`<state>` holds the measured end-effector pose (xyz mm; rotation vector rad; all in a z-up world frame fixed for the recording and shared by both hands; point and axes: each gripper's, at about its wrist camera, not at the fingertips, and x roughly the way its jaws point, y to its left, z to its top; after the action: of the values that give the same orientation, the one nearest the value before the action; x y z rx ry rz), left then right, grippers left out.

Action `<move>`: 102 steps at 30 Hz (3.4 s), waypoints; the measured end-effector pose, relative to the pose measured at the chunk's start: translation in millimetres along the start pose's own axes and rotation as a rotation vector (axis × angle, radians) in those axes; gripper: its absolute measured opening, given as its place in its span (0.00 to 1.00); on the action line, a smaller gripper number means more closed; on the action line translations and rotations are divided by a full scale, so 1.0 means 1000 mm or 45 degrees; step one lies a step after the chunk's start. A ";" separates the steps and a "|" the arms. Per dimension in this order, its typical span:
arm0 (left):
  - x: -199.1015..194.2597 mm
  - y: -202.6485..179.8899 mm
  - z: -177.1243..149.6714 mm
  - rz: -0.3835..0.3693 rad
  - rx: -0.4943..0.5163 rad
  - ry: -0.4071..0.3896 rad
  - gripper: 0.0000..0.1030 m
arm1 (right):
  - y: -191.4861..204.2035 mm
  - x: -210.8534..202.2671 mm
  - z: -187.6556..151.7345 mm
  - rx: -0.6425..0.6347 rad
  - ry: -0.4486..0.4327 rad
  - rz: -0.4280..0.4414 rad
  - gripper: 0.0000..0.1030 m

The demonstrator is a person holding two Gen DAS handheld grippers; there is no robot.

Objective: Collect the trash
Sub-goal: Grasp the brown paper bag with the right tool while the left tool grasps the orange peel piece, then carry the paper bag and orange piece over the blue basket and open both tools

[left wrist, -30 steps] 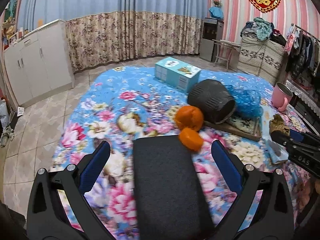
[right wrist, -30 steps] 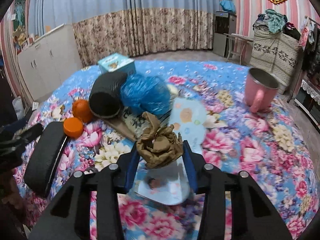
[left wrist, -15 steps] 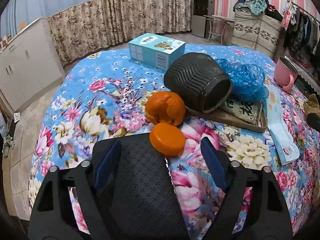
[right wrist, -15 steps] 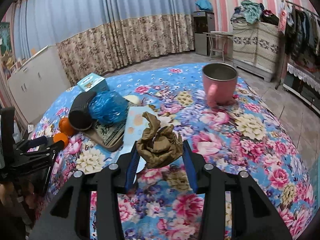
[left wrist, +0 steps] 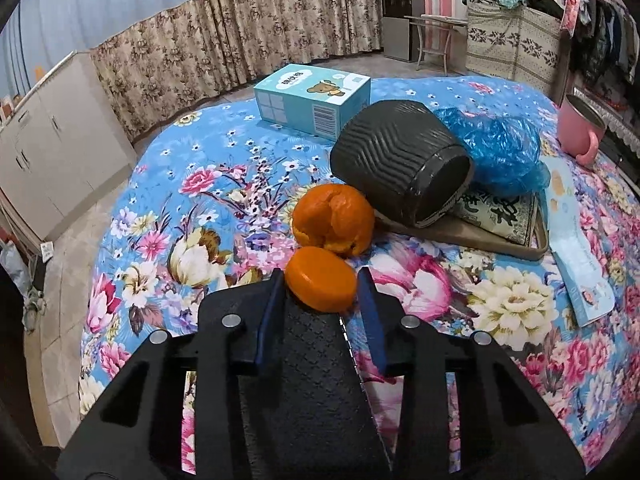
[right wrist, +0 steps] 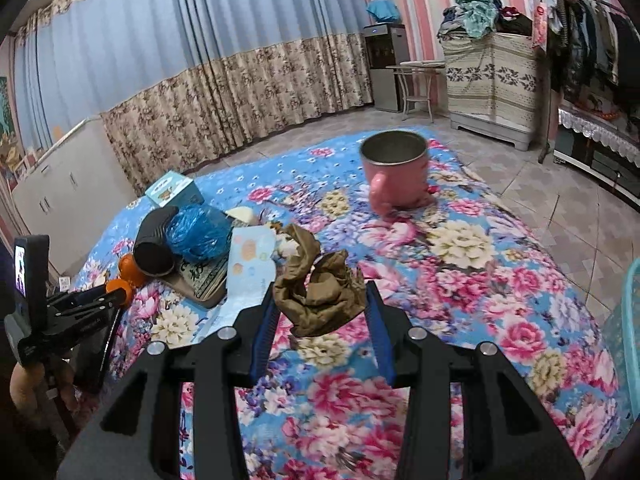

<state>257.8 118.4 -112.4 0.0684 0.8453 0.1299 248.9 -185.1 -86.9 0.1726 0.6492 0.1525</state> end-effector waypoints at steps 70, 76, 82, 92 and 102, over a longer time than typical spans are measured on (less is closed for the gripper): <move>-0.180 -0.493 -0.012 -1.057 0.731 -0.344 0.06 | -0.320 -0.241 -0.040 0.398 -0.329 -0.749 0.41; -0.173 -0.524 -0.028 -1.100 0.790 -0.299 0.06 | -0.338 -0.239 -0.049 0.445 -0.324 -0.752 0.41; -0.165 -0.536 -0.029 -1.110 0.814 -0.254 0.06 | -0.350 -0.240 -0.056 0.472 -0.312 -0.764 0.41; -0.171 -0.515 -0.013 -1.022 0.744 -0.322 0.66 | -0.343 -0.230 -0.059 0.469 -0.286 -0.755 0.41; -0.165 -0.456 0.030 -0.853 0.491 -0.434 0.93 | -0.328 -0.196 -0.047 0.443 -0.253 -0.698 0.41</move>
<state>212.2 -356.1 -21.0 0.1597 0.5066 -0.6602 93.9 -537.3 -76.6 0.3328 0.5003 -0.5029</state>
